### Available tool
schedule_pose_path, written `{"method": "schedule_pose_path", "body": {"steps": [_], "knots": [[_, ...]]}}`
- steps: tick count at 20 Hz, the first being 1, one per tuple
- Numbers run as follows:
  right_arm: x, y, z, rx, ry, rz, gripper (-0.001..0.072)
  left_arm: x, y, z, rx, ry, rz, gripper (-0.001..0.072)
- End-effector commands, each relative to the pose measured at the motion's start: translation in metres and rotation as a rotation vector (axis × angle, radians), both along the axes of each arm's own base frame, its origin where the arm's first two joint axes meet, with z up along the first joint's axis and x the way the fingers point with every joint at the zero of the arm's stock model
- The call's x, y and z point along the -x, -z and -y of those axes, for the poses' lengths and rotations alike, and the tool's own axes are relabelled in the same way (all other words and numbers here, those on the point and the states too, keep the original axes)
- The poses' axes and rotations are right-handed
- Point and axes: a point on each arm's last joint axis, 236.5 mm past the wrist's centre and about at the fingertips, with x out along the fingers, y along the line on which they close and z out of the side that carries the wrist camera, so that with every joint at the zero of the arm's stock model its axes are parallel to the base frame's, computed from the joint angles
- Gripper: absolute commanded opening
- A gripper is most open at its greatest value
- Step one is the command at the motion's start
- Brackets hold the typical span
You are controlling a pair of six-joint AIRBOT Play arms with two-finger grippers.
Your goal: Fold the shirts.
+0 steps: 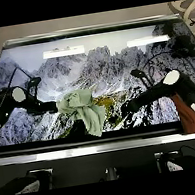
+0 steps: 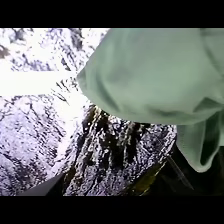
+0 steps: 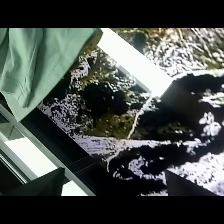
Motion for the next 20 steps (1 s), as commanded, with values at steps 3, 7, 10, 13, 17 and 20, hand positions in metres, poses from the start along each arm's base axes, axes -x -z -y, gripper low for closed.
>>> {"method": "schedule_pose_path", "body": {"steps": [3,7,10,13,17,20], "knots": [[-0.01,0.024,-0.05,-0.075,0.023,-0.024,0.0691,-0.022,0.042,0.014,0.2,-0.24,-0.014,0.072],[-0.011,0.035,-0.072,-0.183,0.06,-0.114,0.0692,-0.04,0.062,0.03,0.273,-0.303,-0.013,0.072],[-0.011,0.042,-0.08,-0.225,0.08,-0.164,0.0691,-0.052,0.072,0.038,0.312,-0.307,0.007,0.072],[-0.011,0.049,-0.082,-0.233,0.093,-0.192,0.0691,-0.064,0.07,0.035,0.313,-0.322,0.057,0.0317],[-0.003,0.059,-0.098,-0.217,0.06,-0.199,0.0691,-0.063,0.069,0.038,0.307,-0.269,0.072,0.0027],[0.006,0.064,-0.125,-0.192,0.016,-0.159,0.0698,-0.063,0.061,0.042,0.307,-0.227,0.097,0.0026]]}}
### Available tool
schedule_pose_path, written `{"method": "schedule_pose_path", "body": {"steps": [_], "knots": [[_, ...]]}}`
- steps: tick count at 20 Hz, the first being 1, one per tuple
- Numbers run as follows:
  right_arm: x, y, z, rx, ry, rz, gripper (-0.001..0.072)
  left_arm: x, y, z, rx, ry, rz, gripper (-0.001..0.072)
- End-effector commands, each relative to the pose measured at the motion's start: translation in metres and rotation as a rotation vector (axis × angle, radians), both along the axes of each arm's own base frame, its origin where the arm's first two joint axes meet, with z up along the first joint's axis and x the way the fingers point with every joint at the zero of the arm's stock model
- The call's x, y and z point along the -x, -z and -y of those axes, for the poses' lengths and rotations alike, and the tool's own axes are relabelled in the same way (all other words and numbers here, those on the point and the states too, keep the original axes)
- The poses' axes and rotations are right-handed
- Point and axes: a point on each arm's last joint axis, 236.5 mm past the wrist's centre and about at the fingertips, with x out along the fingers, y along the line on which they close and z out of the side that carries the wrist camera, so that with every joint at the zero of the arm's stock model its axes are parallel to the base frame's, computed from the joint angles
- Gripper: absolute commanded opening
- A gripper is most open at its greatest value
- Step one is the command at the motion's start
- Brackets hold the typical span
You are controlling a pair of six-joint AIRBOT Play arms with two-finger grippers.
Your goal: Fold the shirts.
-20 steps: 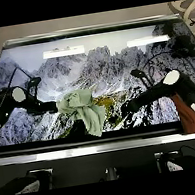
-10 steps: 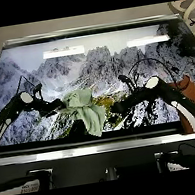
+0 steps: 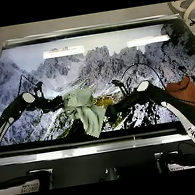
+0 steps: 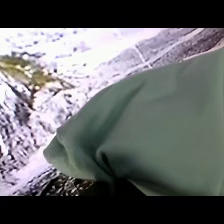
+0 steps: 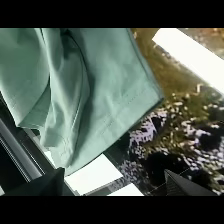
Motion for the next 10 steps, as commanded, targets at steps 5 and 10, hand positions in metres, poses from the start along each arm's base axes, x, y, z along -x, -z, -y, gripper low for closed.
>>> {"method": "schedule_pose_path", "body": {"steps": [5,10], "knots": [[-0.009,0.009,-0.036,0.037,0.108,0.032,0.069,-0.002,-0.03,0.018,-0.004,0.096,0.106,0.0026],[-0.019,0.01,-0.04,0.037,0.196,0.021,0.0689,0.0,-0.044,0.028,-0.001,0.121,0.143,0.0026]]}}
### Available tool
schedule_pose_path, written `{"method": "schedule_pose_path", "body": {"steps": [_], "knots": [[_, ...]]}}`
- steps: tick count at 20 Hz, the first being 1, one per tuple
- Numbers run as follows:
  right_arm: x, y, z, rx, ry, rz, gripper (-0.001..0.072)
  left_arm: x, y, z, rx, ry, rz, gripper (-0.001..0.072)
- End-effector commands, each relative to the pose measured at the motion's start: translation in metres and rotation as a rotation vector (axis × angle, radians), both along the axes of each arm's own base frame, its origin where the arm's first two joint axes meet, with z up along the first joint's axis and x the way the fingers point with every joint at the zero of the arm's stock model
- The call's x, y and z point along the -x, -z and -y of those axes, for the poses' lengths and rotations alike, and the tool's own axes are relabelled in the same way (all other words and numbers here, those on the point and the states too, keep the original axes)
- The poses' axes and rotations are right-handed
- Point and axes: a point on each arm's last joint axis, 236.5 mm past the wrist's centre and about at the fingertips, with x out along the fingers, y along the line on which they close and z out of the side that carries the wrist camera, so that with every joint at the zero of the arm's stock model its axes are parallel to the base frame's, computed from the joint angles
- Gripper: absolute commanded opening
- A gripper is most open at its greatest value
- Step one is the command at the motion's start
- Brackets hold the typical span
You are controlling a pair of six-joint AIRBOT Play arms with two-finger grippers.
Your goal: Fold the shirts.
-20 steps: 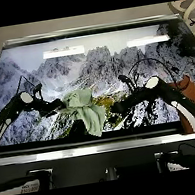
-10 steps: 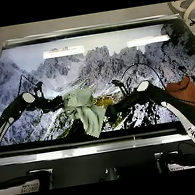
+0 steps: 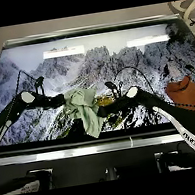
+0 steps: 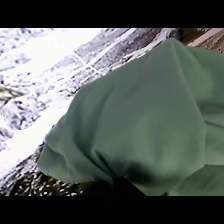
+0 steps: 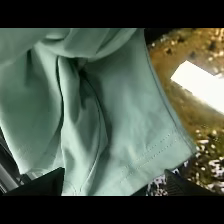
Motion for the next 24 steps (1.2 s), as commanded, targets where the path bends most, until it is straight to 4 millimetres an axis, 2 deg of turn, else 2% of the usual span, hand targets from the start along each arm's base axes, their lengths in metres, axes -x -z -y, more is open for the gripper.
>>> {"method": "schedule_pose_path", "body": {"steps": [1,7,11,13,15,16,18,21,24], "knots": [[-0.011,0.002,-0.002,0.008,0.071,0.005,0.0689,0.001,-0.009,0.006,0.0,0.021,0.028,0.0027],[-0.004,0.014,-0.002,0.013,0.106,-0.08,0.0671,0.0,-0.024,0.007,-0.002,0.046,0.074,0.0026],[0.0,0.015,-0.002,0.014,0.087,-0.087,0.0668,-0.001,-0.034,0.007,-0.007,0.067,0.108,0.0026],[-0.001,0.013,-0.002,0.011,0.088,-0.086,0.0607,-0.001,-0.034,0.007,-0.008,0.068,0.11,0.0027],[0.0,-0.001,-0.004,0.001,0.046,-0.047,0.0621,-0.001,-0.034,0.007,-0.008,0.069,0.109,0.0027],[-0.001,-0.007,-0.002,0.013,0.019,-0.014,0.0686,-0.001,-0.034,0.007,-0.008,0.069,0.109,0.0027],[-0.003,-0.013,0.01,0.049,-0.005,0.018,0.0708,-0.001,-0.034,0.007,-0.013,0.082,0.116,0.0026],[-0.015,-0.004,0.028,0.074,0.07,-0.018,0.0701,0.0,-0.034,0.007,-0.012,0.081,0.115,0.0027],[-0.009,0.011,0.02,0.049,0.098,-0.107,0.0689,-0.001,-0.036,0.008,-0.008,0.08,0.118,0.0026]]}}
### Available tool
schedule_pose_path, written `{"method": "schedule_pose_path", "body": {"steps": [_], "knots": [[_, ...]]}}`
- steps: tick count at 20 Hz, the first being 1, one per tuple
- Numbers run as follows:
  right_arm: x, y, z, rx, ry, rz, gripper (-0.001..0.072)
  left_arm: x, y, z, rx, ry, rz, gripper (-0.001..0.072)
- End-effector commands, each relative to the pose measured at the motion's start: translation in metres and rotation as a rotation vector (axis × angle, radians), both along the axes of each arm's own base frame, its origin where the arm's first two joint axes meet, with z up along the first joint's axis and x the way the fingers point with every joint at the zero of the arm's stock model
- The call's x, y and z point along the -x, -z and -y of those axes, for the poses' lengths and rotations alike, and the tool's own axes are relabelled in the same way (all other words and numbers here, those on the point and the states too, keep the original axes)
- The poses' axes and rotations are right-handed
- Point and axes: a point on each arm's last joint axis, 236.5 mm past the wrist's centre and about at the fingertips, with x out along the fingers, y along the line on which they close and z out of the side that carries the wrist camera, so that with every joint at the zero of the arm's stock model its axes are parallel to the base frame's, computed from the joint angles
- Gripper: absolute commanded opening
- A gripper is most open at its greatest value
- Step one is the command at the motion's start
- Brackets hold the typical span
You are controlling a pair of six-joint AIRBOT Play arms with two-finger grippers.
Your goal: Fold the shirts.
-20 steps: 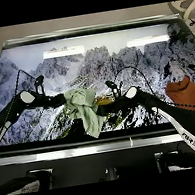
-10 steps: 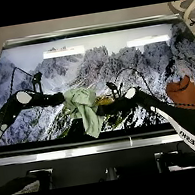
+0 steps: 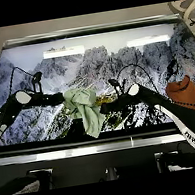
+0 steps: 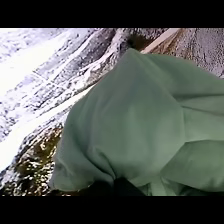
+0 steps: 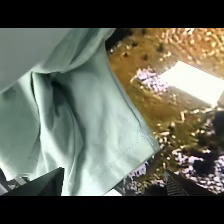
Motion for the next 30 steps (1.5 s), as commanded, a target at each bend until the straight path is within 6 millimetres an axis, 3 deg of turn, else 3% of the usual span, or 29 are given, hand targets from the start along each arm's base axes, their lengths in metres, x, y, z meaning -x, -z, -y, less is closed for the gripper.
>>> {"method": "schedule_pose_path", "body": {"steps": [1,7,9,11,13,15,17,19,20,22,24,26,28,30], "knots": [[0.003,0.014,-0.004,-0.029,0.053,-0.096,0.0674,0.0,-0.003,0.0,0.004,0.0,0.008,0.0027],[-0.002,0.022,-0.023,-0.064,0.11,-0.104,0.0612,0.0,-0.019,0.002,0.01,0.005,0.048,0.0027],[0.002,0.023,-0.033,-0.058,0.091,-0.085,0.0463,0.001,-0.024,0.005,0.012,0.014,0.058,0.0027],[0.004,0.022,-0.035,-0.059,0.084,-0.084,0.0025,0.004,-0.028,0.01,0.015,0.028,0.069,0.0027],[-0.002,0.011,-0.029,-0.051,-0.001,0.021,0.0018,0.006,-0.039,0.015,0.002,0.076,0.114,0.0027],[-0.013,-0.014,-0.01,-0.004,-0.093,0.155,0.0017,0.002,-0.068,0.017,-0.004,0.116,0.205,0.0026],[-0.041,-0.059,0.031,0.088,-0.122,0.332,0.0017,-0.008,-0.124,0.009,-0.034,0.141,0.365,0.0027],[-0.073,-0.137,0.084,0.179,-0.078,0.553,0.0017,-0.015,-0.209,-0.009,-0.06,0.106,0.566,0.0026],[-0.084,-0.189,0.114,0.233,-0.039,0.692,0.0017,-0.011,-0.262,-0.018,-0.058,0.081,0.684,0.0026],[-0.085,-0.297,0.166,0.345,0.061,0.967,0.0017,0.012,-0.363,-0.038,-0.056,0.024,0.907,0.0026],[-0.058,-0.383,0.202,0.423,0.158,1.164,0.0017,0.042,-0.43,-0.062,-0.078,-0.043,1.061,0.0026],[-0.024,-0.426,0.208,0.412,0.212,1.254,0.0017,0.068,-0.457,-0.071,-0.027,-0.105,1.108,0.0026],[0.004,-0.448,0.211,0.42,0.225,1.321,0.0018,0.088,-0.466,-0.069,-0.011,-0.098,1.128,0.0026],[0.022,-0.461,0.227,0.501,0.249,1.367,0.0018,0.096,-0.462,-0.08,-0.093,-0.105,1.125,0.0026]]}}
